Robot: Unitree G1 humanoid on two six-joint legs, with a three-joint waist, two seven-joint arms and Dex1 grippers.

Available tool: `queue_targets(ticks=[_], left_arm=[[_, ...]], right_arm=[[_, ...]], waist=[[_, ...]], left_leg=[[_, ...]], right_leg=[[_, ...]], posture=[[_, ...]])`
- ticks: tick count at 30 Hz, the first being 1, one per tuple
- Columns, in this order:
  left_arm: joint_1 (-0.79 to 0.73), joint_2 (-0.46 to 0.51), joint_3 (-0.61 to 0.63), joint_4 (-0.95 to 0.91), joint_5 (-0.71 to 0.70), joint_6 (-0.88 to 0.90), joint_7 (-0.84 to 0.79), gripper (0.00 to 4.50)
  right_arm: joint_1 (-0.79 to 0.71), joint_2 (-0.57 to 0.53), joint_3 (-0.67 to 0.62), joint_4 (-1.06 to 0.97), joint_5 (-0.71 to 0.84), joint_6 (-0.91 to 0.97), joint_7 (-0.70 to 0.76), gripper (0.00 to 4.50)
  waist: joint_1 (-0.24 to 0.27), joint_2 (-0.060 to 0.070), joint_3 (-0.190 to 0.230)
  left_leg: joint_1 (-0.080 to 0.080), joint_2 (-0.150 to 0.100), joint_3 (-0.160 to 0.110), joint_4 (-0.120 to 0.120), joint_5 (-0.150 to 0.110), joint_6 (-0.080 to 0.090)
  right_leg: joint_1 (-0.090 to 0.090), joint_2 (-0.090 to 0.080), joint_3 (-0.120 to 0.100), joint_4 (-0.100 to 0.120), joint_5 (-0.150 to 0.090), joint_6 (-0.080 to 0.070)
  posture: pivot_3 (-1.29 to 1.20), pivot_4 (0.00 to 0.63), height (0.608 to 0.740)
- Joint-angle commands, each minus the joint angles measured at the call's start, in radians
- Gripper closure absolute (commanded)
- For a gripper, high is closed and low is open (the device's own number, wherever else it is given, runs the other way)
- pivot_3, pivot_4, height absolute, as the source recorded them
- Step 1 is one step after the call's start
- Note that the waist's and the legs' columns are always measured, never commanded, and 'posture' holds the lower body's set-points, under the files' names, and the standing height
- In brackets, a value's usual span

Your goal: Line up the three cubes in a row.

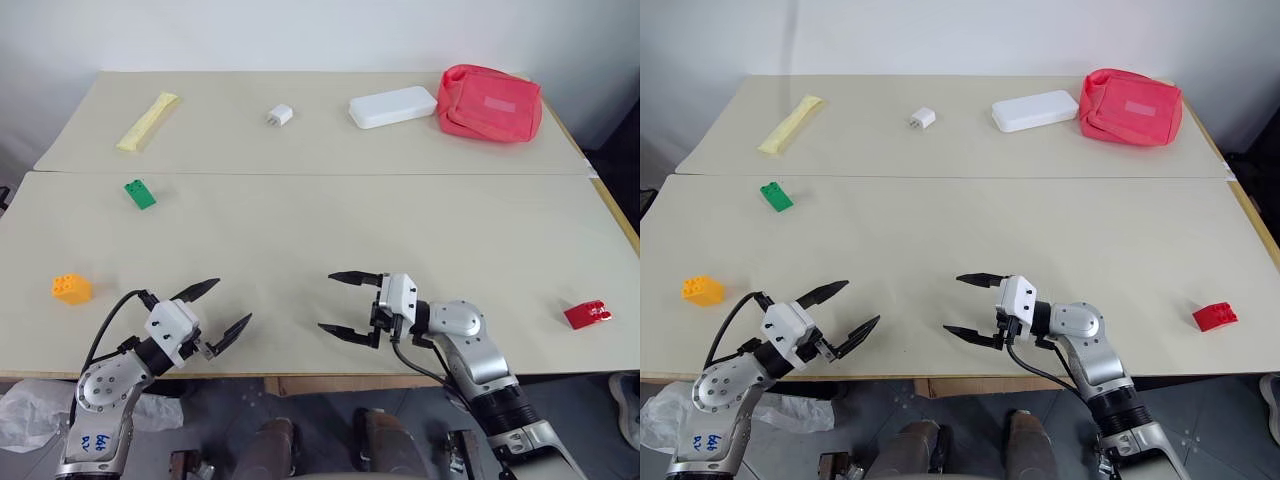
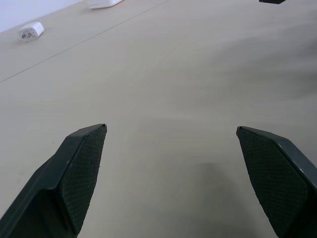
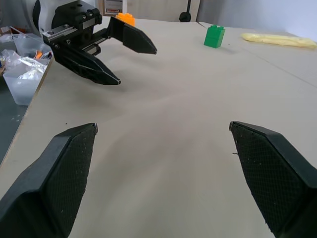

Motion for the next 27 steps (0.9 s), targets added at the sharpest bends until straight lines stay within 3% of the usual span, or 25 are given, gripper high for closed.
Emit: queue_targets(ticks=[1,7,12,15,21,24,27], left_arm=[[0.011,0.032,0.05,-0.048,-0.044,0.036,-0.002,0.04],[0.004,0.062,0.106,-0.097,-0.119,0.159,0.014,0.04],[-0.031,0.063,0.05,-0.168,-0.15,0.233,-0.02,0.04],[-0.129,0.074,-0.033,-0.136,-0.114,0.233,-0.076,0.04],[-0.186,0.084,-0.112,-0.177,-0.136,0.28,-0.154,0.04],[-0.293,0.072,-0.133,-0.076,-0.139,0.265,-0.195,0.04],[-0.382,0.047,-0.177,0.019,-0.147,0.259,-0.258,0.04]], right_arm=[[-0.016,0.023,0.009,-0.047,0.016,0.012,-0.013,0.0],[-0.004,0.021,-0.015,-0.069,0.043,0.022,-0.016,0.0],[0.045,-0.012,-0.065,-0.178,0.084,0.095,-0.068,0.0],[0.128,-0.077,-0.159,-0.348,0.097,0.157,-0.152,0.0],[0.363,-0.172,-0.471,-0.687,0.243,0.363,-0.361,0.0],[0.469,-0.181,-0.656,-0.78,0.273,0.413,-0.468,0.0],[0.61,-0.171,-0.827,-0.799,0.263,0.386,-0.482,0.0]], waist=[[0.0,0.0,0.0],[0.001,0.0,0.0],[0.004,0.0,0.0],[0.013,0.0,0.0],[0.024,0.001,0.0],[0.03,0.001,0.0],[0.038,0.001,-0.001]], left_leg=[[0.0,0.0,0.0,0.0,0.0,0.0],[0.0,0.0,0.0,0.0,0.0,0.0],[0.0,-0.001,-0.001,0.001,0.0,0.0],[0.0,-0.001,-0.002,0.001,0.0,0.0],[0.0,-0.001,-0.001,-0.001,0.0,0.0],[0.0,-0.001,-0.001,-0.001,0.0,0.0],[0.0,0.0,-0.001,0.001,0.001,-0.001]], right_leg=[[0.0,0.0,0.0,0.0,0.0,0.0],[0.0,0.0,0.0,0.0,0.0,0.0],[0.001,-0.001,0.0,0.0,0.0,0.0],[0.001,-0.001,0.0,0.0,0.0,0.0],[0.001,-0.001,0.0,-0.001,0.0,0.0],[0.001,0.0,0.0,-0.003,0.0,0.0],[0.003,0.0,-0.001,-0.005,0.0,0.0]], posture=[[0.0,0.15,0.74],[0.0,0.15,0.74],[0.0,0.15,0.74],[0.0,0.15,0.74],[0.0,0.15,0.74],[0.0,0.15,0.74],[0.0,0.15,0.74]])
